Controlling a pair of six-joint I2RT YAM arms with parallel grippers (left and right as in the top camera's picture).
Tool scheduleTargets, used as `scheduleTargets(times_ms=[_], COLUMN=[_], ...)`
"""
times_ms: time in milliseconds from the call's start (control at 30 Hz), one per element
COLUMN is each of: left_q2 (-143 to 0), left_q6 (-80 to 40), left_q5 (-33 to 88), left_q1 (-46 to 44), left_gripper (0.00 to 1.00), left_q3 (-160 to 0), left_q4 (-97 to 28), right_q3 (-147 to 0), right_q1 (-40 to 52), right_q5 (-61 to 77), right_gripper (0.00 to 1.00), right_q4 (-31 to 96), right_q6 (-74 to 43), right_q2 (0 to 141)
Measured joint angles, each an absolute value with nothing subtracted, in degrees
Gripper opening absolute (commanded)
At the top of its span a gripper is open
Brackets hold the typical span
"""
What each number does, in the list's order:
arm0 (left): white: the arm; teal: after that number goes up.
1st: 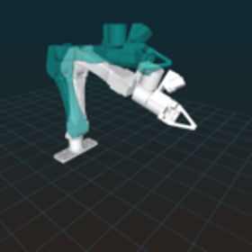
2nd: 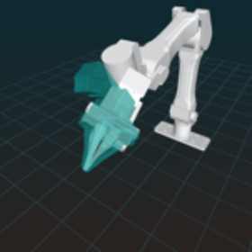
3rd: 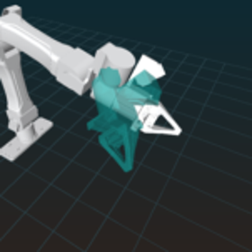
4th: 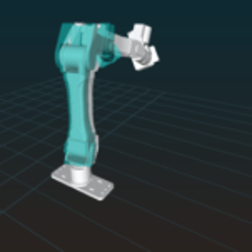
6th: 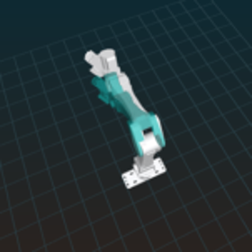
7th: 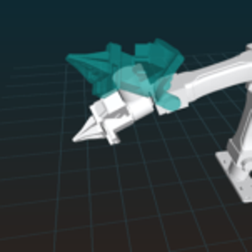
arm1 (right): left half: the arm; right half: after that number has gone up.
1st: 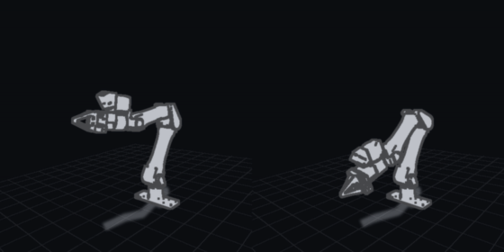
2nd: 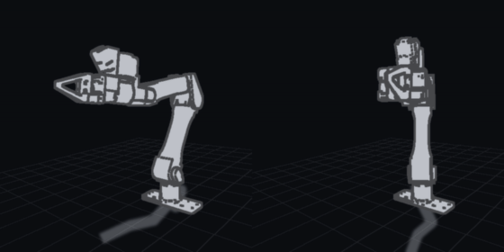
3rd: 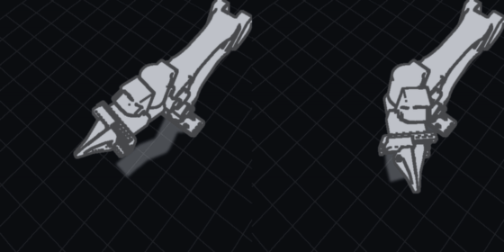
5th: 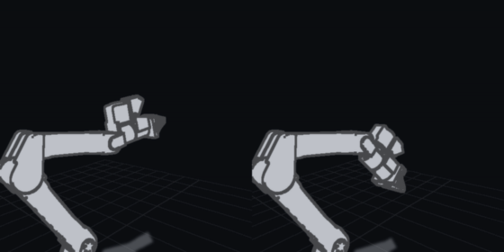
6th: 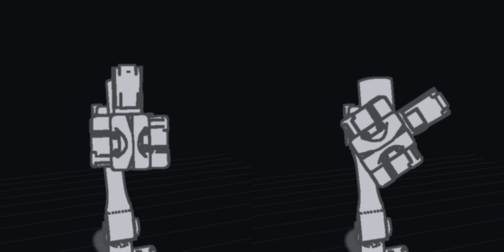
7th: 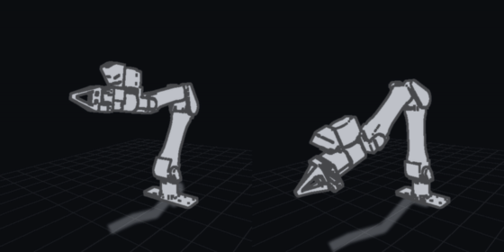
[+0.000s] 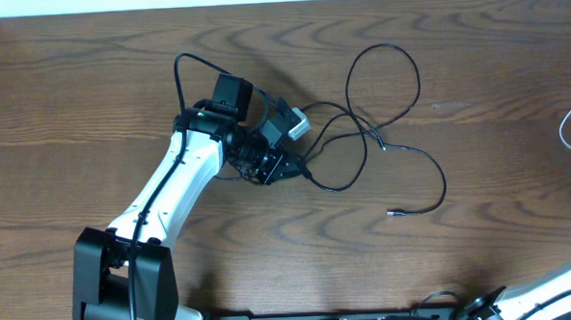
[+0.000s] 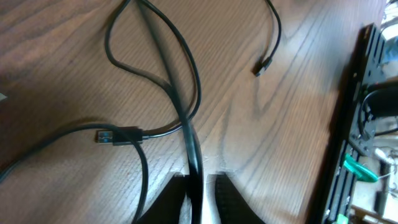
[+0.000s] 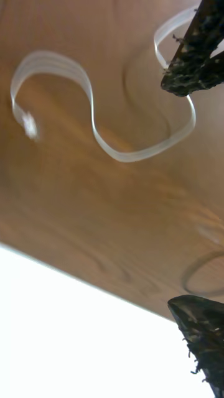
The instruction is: Untangle cables
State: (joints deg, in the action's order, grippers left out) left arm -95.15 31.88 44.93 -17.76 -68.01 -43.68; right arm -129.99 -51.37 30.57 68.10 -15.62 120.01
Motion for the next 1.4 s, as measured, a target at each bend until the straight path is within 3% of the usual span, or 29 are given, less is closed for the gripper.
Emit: scheduleTargets(times_ms=[200, 433, 667, 1033, 1200, 1400], left_q2=[-95.1, -95.2, -93.9, -69.9, -61.5, -58.9], left_q6=[31.4, 28.5, 23.6, 12.6, 4.3, -2.6], left_q5=[45.2, 45.3, 46.4, 40.8, 25.7, 8.8], left_q1=[-17.8, -17.8, -17.0, -9.2, -7.2, -7.1], left_gripper=[0.75, 0.75, 0.71, 0.75, 0.75, 0.75], left_q3=[-68.0, -68.0, -68.3, -72.6, -72.6, -72.6], left_q4=[-43.8, -45.0, -47.4, -48.3, -52.3, -60.1], right_q3=[-130.0, -130.0, -127.6, -106.9, -102.5, -101.8], right_q1=[-42.3, -31.3, -18.0, 6.2, 18.4, 28.5], right_q5=[33.0, 21.8, 18.8, 19.6, 19.7, 15.2], right_gripper=[0.99, 0.99, 0.99, 0.99, 0.99, 0.97], right_q4=[75.9, 85.1, 90.1, 85.1, 82.0, 75.2], right_q6=[-11.4, -8.5, 3.7, 25.6, 34.0, 36.1], right_q2=[120.0, 120.0, 120.0, 120.2, 120.4, 120.4])
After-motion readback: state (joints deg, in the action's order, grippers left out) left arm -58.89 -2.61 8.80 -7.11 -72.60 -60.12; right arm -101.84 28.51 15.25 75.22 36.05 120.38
